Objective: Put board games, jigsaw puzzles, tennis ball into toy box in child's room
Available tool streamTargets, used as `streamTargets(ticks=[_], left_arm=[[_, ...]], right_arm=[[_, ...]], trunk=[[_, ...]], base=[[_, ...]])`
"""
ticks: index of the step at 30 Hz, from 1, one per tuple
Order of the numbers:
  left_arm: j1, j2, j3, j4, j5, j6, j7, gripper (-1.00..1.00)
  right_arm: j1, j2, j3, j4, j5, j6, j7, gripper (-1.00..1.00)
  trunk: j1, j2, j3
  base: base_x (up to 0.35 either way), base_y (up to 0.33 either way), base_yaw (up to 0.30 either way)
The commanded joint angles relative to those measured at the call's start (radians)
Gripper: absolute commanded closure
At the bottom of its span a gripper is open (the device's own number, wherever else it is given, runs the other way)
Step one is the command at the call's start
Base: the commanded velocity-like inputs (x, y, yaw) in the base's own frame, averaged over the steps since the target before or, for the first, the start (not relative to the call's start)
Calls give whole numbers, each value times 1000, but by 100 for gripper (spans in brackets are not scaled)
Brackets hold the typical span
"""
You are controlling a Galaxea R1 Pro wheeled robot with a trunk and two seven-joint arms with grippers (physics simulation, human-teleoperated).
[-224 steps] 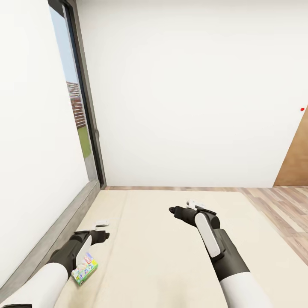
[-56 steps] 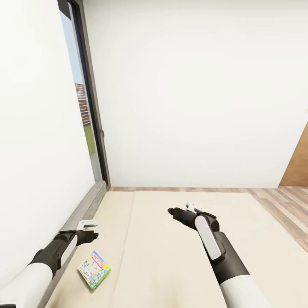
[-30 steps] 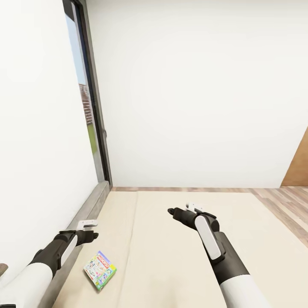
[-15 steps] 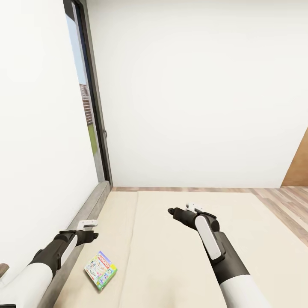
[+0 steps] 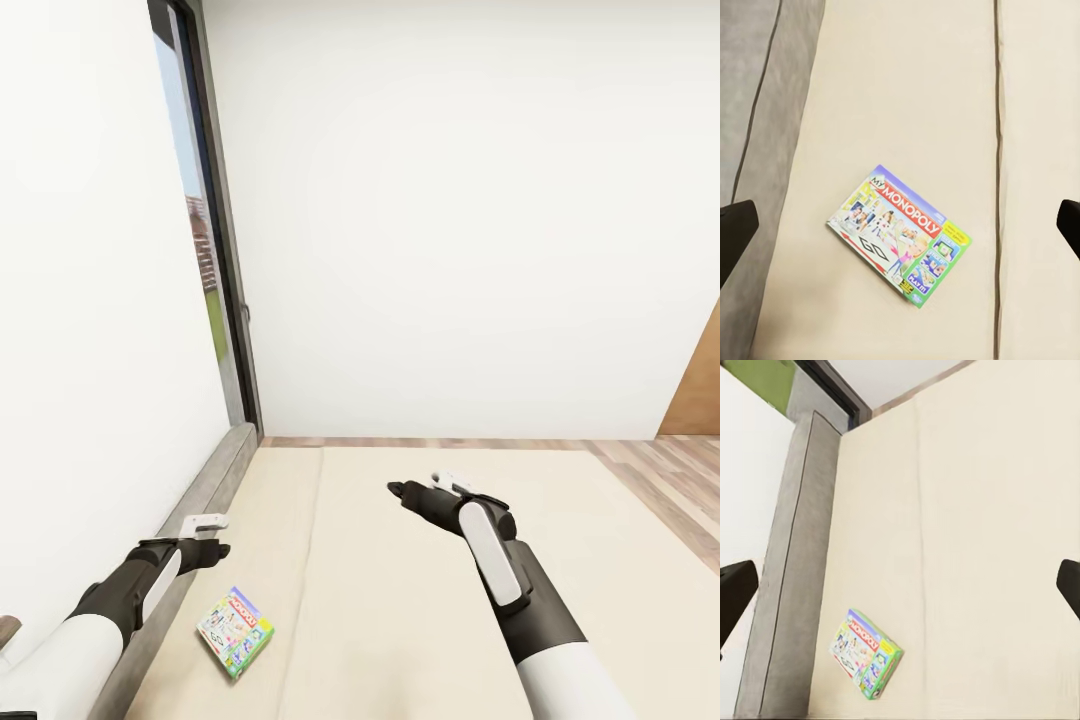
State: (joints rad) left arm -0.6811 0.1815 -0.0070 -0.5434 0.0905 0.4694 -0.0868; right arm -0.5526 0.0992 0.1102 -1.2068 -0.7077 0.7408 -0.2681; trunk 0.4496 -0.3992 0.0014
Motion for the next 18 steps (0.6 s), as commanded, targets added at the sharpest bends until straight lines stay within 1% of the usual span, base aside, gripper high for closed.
streamTargets(ticks=[1, 4, 6, 7, 10, 13, 18], left_arm=[[0, 0, -1, -1, 9, 6, 1, -100], [0, 0, -1, -1, 9, 6, 1, -100], [0, 0, -1, -1, 9, 6, 1, -100], [0, 0, -1, -1, 9, 6, 1, -100], [0, 0, -1, -1, 9, 6, 2, -100], [0, -1, -1, -1, 9, 6, 2, -100], [0, -1, -1, -1, 9, 6, 2, -100]], right_arm=[[6, -4, 1, -14, -40, 5, 32, -100], [29, -11, 0, -50, -85, 9, 105, -100], [52, -16, 0, -82, -108, 11, 152, -100], [78, -23, -1, -117, -123, 12, 193, -100], [125, -35, -1, -178, -139, 11, 251, -100], [148, -41, -1, -210, -146, 10, 277, -100], [161, -43, -1, -232, -150, 10, 293, -100]], trunk=[[0, -1, 0], [0, -1, 0], [0, -1, 0], [0, -1, 0], [0, -1, 0], [0, -1, 0], [0, -1, 0]], base=[[0, 0, 0], [0, 0, 0], [0, 0, 0], [0, 0, 0], [0, 0, 0], [0, 0, 0], [0, 0, 0]])
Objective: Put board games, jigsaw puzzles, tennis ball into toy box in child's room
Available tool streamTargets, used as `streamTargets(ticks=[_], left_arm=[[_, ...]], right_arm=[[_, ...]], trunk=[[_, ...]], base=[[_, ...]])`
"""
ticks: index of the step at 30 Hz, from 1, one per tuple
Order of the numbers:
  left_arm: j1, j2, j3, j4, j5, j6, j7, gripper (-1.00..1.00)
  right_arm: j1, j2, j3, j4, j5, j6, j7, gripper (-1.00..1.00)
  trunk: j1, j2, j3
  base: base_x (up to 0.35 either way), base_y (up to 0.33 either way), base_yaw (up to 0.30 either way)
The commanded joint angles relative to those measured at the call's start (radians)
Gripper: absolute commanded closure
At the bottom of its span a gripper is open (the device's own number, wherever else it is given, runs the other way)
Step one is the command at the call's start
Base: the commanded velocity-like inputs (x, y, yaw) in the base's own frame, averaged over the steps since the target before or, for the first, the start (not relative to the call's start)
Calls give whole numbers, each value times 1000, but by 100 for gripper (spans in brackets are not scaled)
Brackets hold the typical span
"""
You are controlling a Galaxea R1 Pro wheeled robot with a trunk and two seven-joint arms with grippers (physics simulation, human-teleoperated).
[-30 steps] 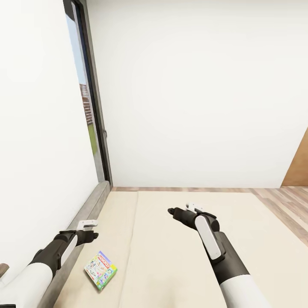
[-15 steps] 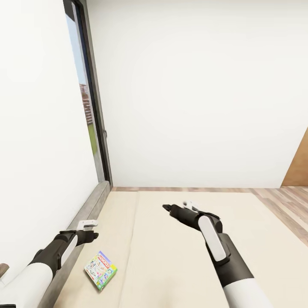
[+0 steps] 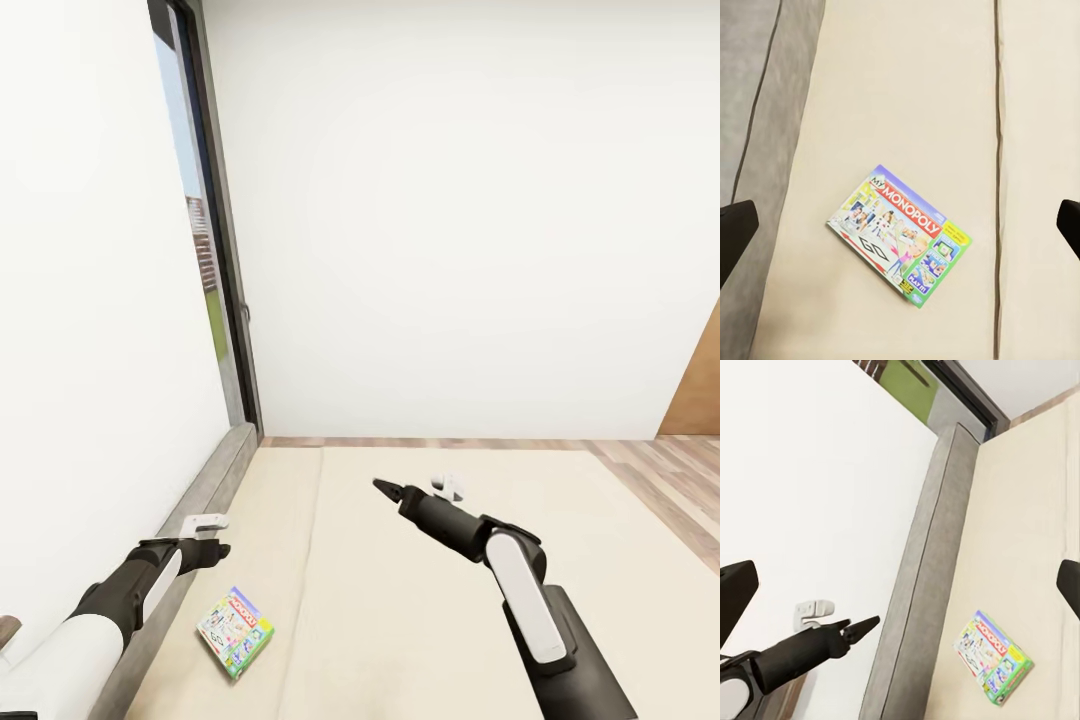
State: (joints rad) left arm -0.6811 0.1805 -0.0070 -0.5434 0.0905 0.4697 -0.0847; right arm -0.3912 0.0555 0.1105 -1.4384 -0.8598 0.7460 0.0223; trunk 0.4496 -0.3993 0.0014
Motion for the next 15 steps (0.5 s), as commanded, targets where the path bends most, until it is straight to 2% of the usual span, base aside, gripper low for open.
streamTargets(ticks=[1, 15], left_arm=[[0, 0, -1, -1, 9, 6, 0, -100], [0, 0, 0, -1, 9, 5, 2, -100]], right_arm=[[1, 1, 0, -6, 1, 4, 4, -100], [14, 12, 4, -64, -9, -7, 15, -100]], trunk=[[0, -1, 0], [0, -1, 0]], base=[[0, 0, 0], [0, 0, 0]])
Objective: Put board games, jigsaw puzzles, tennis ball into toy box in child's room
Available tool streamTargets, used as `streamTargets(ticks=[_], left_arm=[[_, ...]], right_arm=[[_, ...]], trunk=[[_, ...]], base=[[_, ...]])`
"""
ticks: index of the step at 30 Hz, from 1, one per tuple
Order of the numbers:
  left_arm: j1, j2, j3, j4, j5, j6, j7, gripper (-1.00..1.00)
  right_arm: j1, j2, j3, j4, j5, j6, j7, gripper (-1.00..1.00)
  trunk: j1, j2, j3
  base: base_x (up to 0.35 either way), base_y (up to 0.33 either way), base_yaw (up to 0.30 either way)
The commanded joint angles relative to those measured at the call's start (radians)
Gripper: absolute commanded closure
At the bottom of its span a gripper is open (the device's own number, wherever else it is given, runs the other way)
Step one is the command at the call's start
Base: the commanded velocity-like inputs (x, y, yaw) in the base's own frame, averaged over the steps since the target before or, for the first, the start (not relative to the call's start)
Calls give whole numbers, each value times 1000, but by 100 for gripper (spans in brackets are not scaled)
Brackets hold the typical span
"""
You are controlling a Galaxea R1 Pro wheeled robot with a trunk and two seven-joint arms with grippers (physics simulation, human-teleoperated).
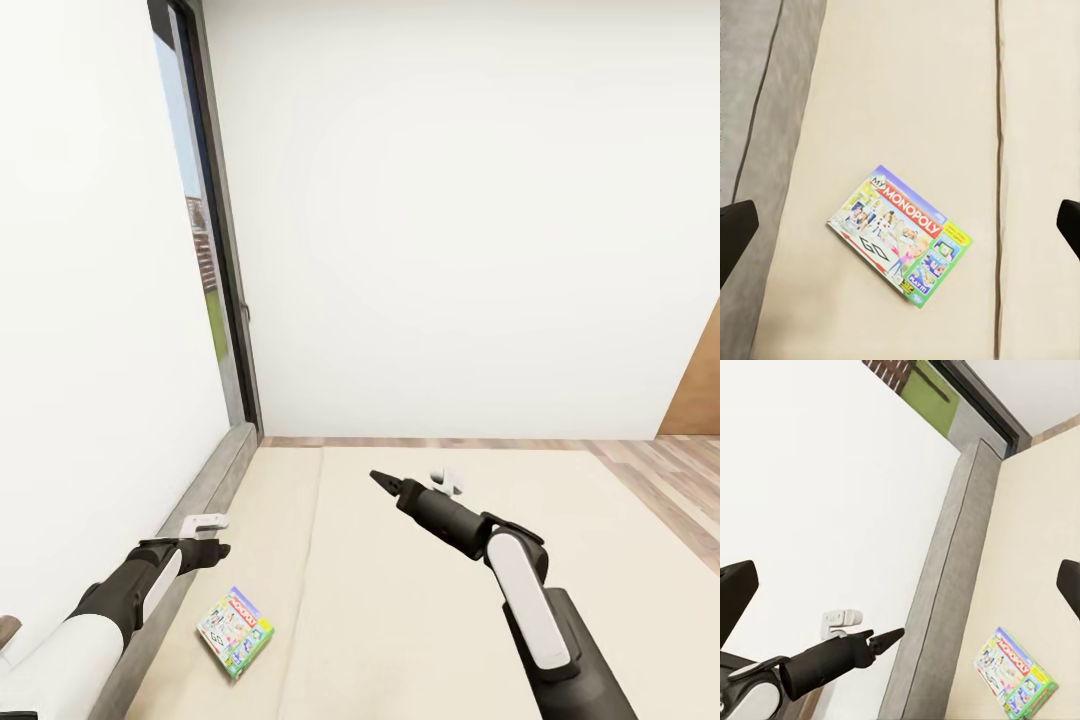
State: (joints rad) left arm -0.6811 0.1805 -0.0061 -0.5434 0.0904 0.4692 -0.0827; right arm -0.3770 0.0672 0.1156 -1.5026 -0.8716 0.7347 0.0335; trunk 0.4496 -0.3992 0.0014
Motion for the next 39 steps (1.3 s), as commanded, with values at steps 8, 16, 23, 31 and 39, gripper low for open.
streamTargets(ticks=[8, 16, 23, 31, 39], left_arm=[[0, 0, 4, -1, 10, 6, -1, -100], [0, 2, 11, -1, 12, 7, -6, -100], [0, 1, 12, -7, 14, 18, -5, -100], [0, 3, 24, -84, 23, 110, -6, -100], [0, 2, 56, -151, 31, 181, -5, -100]], right_arm=[[1, 0, -5, 3, 2, 2, 6, -100], [1, 0, -6, 5, 2, 2, 6, -100], [1, -1, -7, 5, 2, 2, 6, -100], [1, 1, -7, 5, 0, 2, 5, -100], [1, 2, -6, 5, -1, 2, 5, -100]], trunk=[[0, -1, -6], [0, -1, -17], [0, -1, -29], [0, -1, -41], [0, -1, -54]], base=[[0, 0, 0], [0, 0, 0], [0, 0, 0], [0, 0, 0], [0, 0, 0]])
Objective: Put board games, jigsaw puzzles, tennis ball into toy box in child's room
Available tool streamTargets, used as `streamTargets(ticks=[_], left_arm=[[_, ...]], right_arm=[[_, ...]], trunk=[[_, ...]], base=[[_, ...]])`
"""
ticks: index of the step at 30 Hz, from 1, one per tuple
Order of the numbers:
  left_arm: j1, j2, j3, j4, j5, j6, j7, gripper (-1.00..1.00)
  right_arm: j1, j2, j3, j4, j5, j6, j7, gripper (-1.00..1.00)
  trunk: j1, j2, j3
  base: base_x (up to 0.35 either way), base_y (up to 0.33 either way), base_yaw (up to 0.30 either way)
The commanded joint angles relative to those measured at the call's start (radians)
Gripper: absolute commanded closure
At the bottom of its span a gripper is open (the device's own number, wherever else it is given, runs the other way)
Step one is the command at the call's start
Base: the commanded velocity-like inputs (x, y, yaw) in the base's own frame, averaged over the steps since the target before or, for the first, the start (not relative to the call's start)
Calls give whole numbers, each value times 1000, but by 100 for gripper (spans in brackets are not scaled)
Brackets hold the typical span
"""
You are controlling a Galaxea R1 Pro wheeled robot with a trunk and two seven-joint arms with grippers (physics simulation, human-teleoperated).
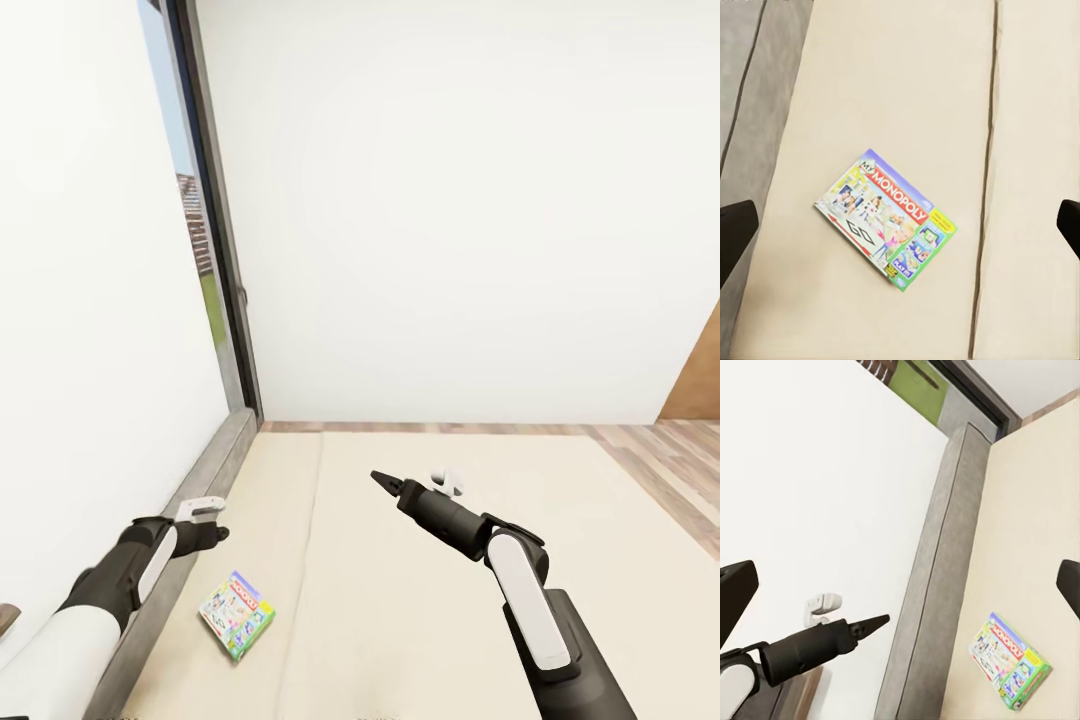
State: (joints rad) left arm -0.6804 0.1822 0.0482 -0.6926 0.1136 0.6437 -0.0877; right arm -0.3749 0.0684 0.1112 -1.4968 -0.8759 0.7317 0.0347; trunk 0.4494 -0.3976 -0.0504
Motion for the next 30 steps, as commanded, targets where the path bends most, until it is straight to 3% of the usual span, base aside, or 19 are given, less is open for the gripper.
streamTargets(ticks=[1, 30], left_arm=[[-1, 0, 3, -4, 8, 9, 0, -100], [-4, 0, 10, -55, 9, 15, 2, -100]], right_arm=[[-1, 1, -1, 0, 3, 5, 4, -100], [-1, -1, -1, 0, 6, 5, 4, -100]], trunk=[[1, -2, -4], [1, -2, -51]], base=[[0, 0, 0], [0, 0, 12]])
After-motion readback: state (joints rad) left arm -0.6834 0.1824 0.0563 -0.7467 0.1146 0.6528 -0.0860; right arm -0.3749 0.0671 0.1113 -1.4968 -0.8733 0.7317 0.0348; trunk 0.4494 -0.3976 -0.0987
